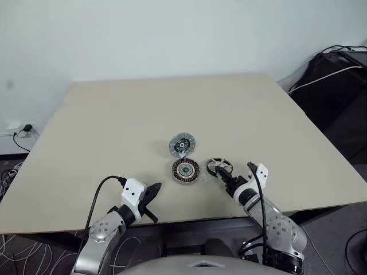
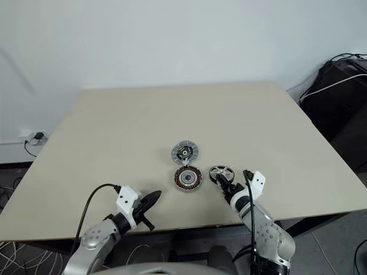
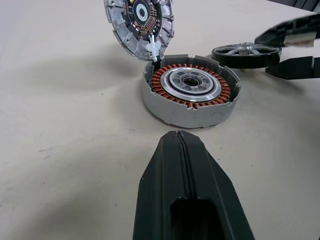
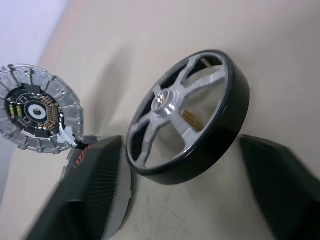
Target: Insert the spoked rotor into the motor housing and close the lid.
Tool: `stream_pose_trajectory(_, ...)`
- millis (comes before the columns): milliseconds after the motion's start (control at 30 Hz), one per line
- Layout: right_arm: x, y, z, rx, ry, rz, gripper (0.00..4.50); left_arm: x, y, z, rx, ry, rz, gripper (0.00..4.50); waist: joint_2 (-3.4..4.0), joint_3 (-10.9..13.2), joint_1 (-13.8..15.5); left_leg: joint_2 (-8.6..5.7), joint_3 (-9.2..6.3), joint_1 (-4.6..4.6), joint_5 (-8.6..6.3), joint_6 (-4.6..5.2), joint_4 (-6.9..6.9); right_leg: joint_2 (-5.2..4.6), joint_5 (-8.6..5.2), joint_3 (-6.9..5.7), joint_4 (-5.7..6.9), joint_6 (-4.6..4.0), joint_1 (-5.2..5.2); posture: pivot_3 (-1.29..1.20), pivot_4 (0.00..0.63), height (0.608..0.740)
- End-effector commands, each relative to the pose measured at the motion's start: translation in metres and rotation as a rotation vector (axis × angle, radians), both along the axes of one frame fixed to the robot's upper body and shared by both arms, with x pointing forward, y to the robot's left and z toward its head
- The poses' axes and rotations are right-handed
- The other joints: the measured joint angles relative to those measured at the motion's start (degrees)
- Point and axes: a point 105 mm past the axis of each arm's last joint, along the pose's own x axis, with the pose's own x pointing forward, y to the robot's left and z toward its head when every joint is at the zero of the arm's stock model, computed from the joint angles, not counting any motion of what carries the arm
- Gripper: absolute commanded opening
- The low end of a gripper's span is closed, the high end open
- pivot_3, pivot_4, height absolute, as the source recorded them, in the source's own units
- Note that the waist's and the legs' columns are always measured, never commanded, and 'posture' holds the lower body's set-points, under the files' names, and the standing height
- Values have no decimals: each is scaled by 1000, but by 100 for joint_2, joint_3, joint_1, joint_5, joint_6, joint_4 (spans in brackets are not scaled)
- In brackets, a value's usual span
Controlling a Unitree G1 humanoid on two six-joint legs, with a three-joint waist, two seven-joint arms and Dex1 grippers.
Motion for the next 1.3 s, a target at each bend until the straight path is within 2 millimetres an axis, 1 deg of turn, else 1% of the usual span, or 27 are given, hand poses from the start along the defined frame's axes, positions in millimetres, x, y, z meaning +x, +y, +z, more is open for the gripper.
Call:
stream_pose_trajectory(33,5,-1,8,27,-41,-22,2593,5,1,7,-4,-41,-2,0,1,0,-1,0,0,0,0,0,0,0,0,0,0,0,-1,0,0,740)
stream_pose_trajectory(233,5,-1,8,39,-44,-41,643,5,2,6,-2,-40,4,0,4,1,-4,0,0,-1,0,0,0,0,0,1,0,0,-1,0,0,740)
stream_pose_trajectory(267,5,0,9,41,-46,-41,532,5,3,6,-1,-40,6,0,3,2,-4,0,-1,0,0,0,0,-1,0,1,0,0,0,0,0,740)
stream_pose_trajectory(367,5,1,11,59,-56,-47,531,5,3,5,-1,-40,10,0,6,1,-2,0,0,-1,0,0,0,-4,0,1,0,0,0,0,0,740)
stream_pose_trajectory(467,6,4,21,96,-100,-48,531,5,4,5,-1,-41,13,0,8,3,-2,0,-1,-2,0,0,0,-9,0,1,0,0,-2,0,0,740)
stream_pose_trajectory(633,12,-3,52,186,-224,-104,531,4,6,5,-2,-41,20,0,20,11,-3,0,-1,-14,0,0,-2,-6,0,2,0,0,-14,0,0,740)
stream_pose_trajectory(733,10,5,63,237,-251,-66,531,5,6,5,-4,-42,21,0,20,12,-5,0,-1,-14,0,0,-4,-4,0,2,-1,0,-14,0,0,740)
stream_pose_trajectory(800,5,21,68,283,-247,13,531,5,6,5,-7,-43,21,0,20,12,-8,1,-1,-14,0,0,-4,-4,0,2,0,0,-15,0,0,740)
stream_pose_trajectory(833,1,33,69,303,-235,74,531,5,6,5,-8,-43,21,0,20,12,-9,1,-1,-14,0,0,-4,-5,0,2,0,0,-14,0,0,740)
stream_pose_trajectory(900,-3,49,67,322,-208,148,531,4,5,5,-7,-43,17,0,20,12,-25,3,-1,-14,0,0,-6,-8,-1,3,0,-1,-16,0,0,740)
stream_pose_trajectory(1100,1,81,59,342,-153,244,531,2,4,8,-8,-45,13,0,17,12,-46,2,0,-14,0,0,-4,-11,-1,5,-2,-2,-14,0,0,740)
stream_pose_trajectory(1167,3,87,57,347,-145,259,531,1,4,9,-6,-45,15,0,17,14,-49,2,-1,-16,0,0,-5,-10,-1,4,-3,-2,-17,0,0,740)
stream_pose_trajectory(1300,7,92,48,356,-116,265,531,-2,7,9,0,-42,28,0,16,14,-45,1,-1,-16,0,0,-9,-6,-1,2,-3,-2,-18,0,0,740)
